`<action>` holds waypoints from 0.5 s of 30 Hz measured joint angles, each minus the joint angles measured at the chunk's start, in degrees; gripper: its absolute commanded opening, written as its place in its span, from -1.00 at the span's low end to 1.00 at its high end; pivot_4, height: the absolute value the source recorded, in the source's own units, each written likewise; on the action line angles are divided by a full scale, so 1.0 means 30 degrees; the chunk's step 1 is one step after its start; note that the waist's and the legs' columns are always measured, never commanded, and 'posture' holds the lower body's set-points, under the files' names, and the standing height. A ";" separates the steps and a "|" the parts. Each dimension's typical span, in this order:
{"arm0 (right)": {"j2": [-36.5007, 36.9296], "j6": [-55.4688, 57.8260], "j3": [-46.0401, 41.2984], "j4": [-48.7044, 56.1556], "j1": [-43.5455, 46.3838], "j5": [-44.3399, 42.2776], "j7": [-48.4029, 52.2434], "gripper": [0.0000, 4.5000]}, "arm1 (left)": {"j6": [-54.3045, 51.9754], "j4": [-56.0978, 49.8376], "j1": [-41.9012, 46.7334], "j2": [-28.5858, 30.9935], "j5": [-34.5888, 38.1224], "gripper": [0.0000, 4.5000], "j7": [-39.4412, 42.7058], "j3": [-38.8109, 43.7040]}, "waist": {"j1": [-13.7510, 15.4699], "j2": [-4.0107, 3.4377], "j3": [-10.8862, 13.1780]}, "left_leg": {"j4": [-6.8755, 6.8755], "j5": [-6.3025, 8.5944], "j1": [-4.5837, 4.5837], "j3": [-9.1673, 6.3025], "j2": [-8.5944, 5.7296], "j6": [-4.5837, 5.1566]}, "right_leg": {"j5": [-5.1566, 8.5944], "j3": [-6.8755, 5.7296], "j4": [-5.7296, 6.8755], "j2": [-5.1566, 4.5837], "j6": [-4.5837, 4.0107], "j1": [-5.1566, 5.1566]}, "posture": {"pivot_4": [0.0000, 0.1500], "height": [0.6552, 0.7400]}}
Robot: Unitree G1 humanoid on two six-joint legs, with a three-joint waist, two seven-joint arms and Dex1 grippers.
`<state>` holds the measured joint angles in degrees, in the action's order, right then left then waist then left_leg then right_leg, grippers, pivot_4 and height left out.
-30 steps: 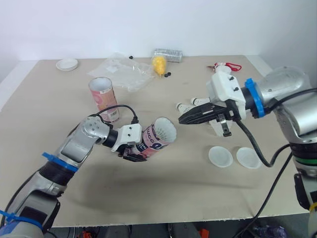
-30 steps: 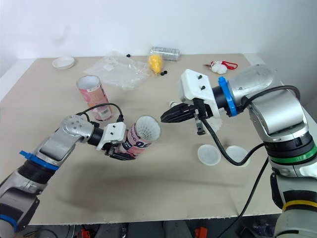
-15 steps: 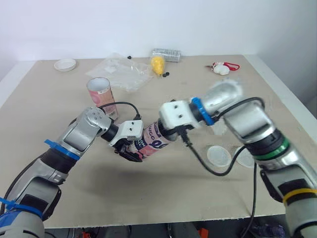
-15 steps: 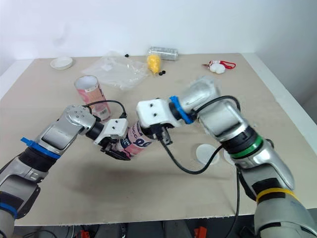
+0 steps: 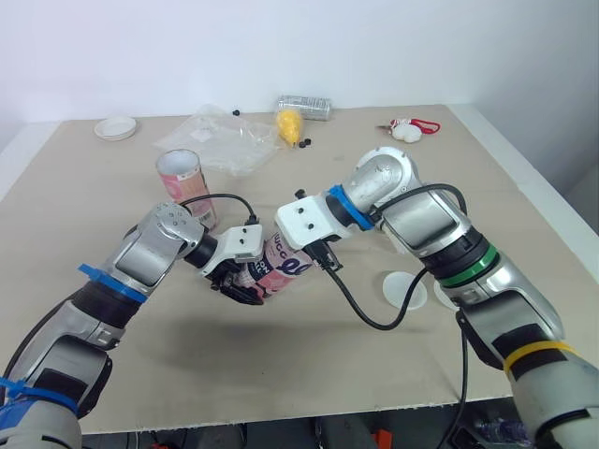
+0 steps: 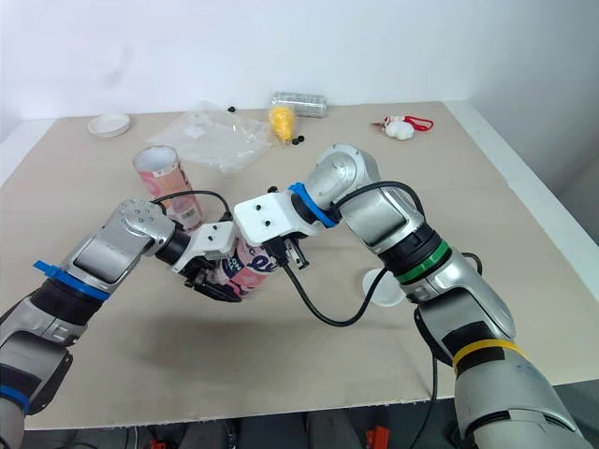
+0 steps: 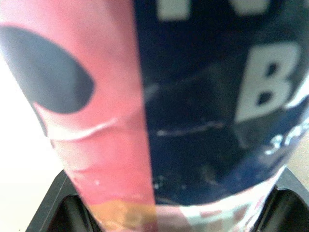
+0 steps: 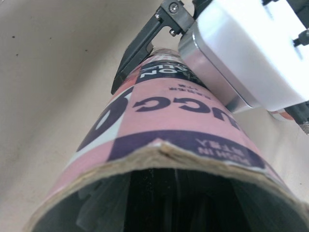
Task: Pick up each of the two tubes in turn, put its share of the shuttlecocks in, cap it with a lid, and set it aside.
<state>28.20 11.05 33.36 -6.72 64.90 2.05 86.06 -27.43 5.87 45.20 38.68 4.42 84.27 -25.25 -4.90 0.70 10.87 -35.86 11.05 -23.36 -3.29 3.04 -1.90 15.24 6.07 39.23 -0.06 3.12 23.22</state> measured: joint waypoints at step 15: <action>0.1614 0.2753 -0.2371 0.0374 -0.0244 -0.2548 0.1162 -0.98 | 0.0017 -0.0882 -0.0826 -0.0409 0.0295 0.35 -0.0336 0.0482 | 0.0245 0.0000 0.0004 | 0.0007 0.0002 -0.0098 -0.0007 -0.0025 -0.0003 | 0.0023 -0.0027 -0.0030 -0.0048 -0.0006 0.0043 | 1.00 1.00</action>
<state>33.04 19.31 26.24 -5.60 64.17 -5.59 89.55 -27.38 3.22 42.72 37.45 5.31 83.26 -23.80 -4.16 0.70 10.88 -35.84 11.06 -23.65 -3.32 2.96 -1.91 15.31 5.99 39.14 -0.20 3.10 23.35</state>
